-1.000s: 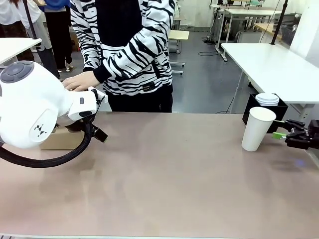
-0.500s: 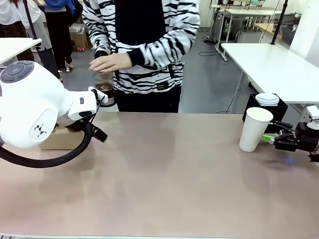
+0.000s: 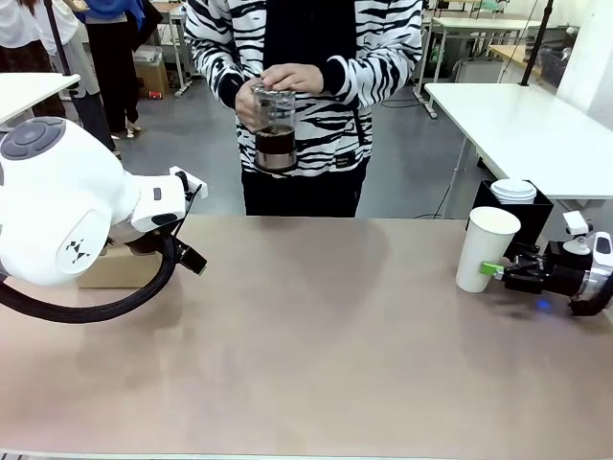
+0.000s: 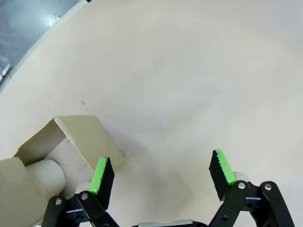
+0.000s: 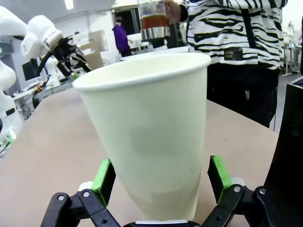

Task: Pour a drink into a cup and package it in a carrier.
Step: Pick up the 600 ml Paper Cup and place it in the middle top area of the table.

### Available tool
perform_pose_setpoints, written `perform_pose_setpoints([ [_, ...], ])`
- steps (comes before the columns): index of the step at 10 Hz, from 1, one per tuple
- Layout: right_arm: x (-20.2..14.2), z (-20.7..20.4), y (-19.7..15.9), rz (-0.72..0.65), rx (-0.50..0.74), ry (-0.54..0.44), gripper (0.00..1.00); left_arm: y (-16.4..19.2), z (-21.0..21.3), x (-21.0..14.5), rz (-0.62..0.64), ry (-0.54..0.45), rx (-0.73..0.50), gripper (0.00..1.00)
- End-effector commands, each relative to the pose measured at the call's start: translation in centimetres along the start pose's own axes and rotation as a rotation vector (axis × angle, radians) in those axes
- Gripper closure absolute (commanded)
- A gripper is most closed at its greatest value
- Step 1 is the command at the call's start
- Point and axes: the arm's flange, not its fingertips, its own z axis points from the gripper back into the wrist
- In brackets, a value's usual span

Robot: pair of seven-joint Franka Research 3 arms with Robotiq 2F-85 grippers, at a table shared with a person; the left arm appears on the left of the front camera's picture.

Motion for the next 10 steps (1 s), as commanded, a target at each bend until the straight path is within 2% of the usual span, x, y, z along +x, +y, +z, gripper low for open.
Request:
perform_pose_setpoints([
  [1, -0.2, -1.5, -0.9, 0.001, -0.027, -0.003, 0.00, 0.0, 0.0, 0.0, 0.001, -0.001, -0.001, 0.00],
  [8, 0.9, -3.4, -0.9, -0.019, 0.026, -0.027, 0.00, 0.0, 0.0, 0.0, 0.001, -0.001, -0.001, 0.00],
  [9, 0.9, -3.4, -0.9, -0.028, 0.029, -0.021, 0.20, 0.0, 0.0, 0.0, 0.001, -0.001, -0.001, 0.00],
  [10, 0.8, -3.0, -0.9, 0.023, 0.047, -0.002, 0.20, 0.0, 0.0, 0.0, 0.001, -0.001, -0.001, 0.00],
])
